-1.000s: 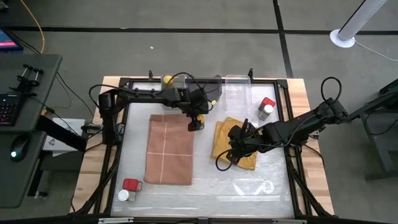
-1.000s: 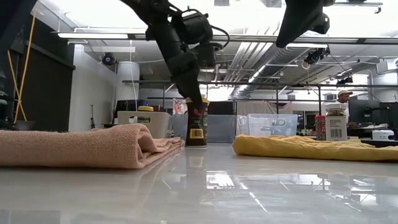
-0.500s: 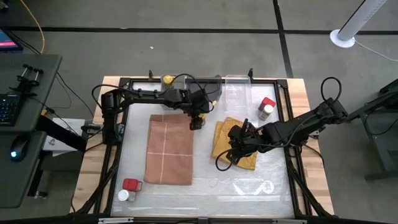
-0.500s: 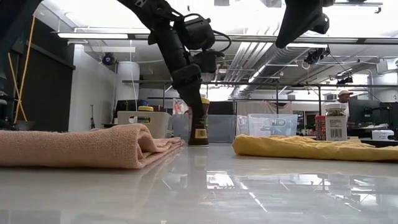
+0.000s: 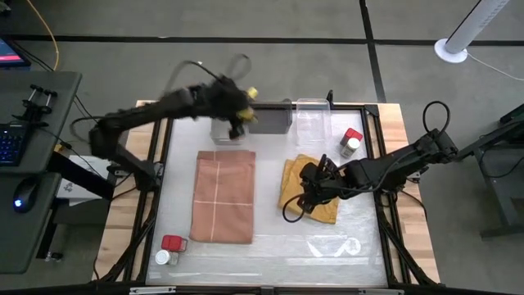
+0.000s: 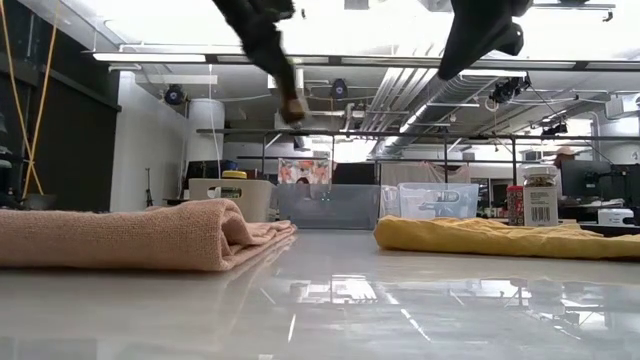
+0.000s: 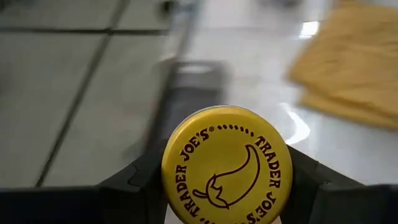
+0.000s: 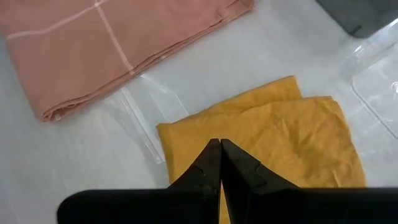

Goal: Sort spices by type
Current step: Put the yellow seasoning bottle into the gray bin

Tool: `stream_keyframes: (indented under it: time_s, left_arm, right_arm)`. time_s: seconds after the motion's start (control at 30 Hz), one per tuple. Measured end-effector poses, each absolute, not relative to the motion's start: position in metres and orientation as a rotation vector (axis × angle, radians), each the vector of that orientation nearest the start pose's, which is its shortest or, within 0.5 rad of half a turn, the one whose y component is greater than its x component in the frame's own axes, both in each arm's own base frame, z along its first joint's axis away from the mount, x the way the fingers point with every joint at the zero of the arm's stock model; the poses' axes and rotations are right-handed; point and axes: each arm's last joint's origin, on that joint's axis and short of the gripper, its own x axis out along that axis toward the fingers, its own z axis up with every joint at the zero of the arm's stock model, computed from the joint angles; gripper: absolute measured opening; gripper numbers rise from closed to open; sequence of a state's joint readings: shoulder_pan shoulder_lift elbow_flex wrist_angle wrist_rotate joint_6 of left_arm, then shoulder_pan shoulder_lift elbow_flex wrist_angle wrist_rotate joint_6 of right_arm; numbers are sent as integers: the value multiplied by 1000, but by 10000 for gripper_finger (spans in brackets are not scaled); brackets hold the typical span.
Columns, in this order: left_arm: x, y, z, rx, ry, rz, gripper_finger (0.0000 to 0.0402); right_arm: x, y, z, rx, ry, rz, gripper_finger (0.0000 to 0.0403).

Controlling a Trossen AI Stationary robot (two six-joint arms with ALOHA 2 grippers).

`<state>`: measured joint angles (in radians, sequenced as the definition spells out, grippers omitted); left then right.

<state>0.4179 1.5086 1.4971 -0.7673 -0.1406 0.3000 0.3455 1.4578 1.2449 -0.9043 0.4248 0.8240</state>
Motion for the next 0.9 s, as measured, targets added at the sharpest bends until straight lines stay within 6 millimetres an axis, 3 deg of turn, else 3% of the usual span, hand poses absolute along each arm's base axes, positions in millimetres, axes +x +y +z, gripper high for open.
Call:
stream_keyframes:
  time_s: [0.07, 0.13, 0.3, 0.43, 0.67, 0.9]
  left_arm:
    - [261, 149, 359, 121, 875, 493, 192]
    - [236, 164, 349, 46, 911, 569, 192]
    - [196, 185, 298, -194, 978, 611, 192]
    - [193, 186, 265, -264, 973, 597, 192]
    - [198, 197, 247, -235, 919, 650, 192]
    - [206, 206, 221, -183, 1046, 594, 192]
  right_arm:
    - [272, 83, 288, 323, 919, -475, 0]
    - [272, 82, 288, 322, 919, -475, 0]
    - [274, 78, 288, 315, 923, -472, 0]
    - [274, 79, 288, 316, 924, -470, 0]
    - [274, 79, 288, 322, 930, -462, 0]
    - [274, 79, 288, 336, 926, -470, 0]
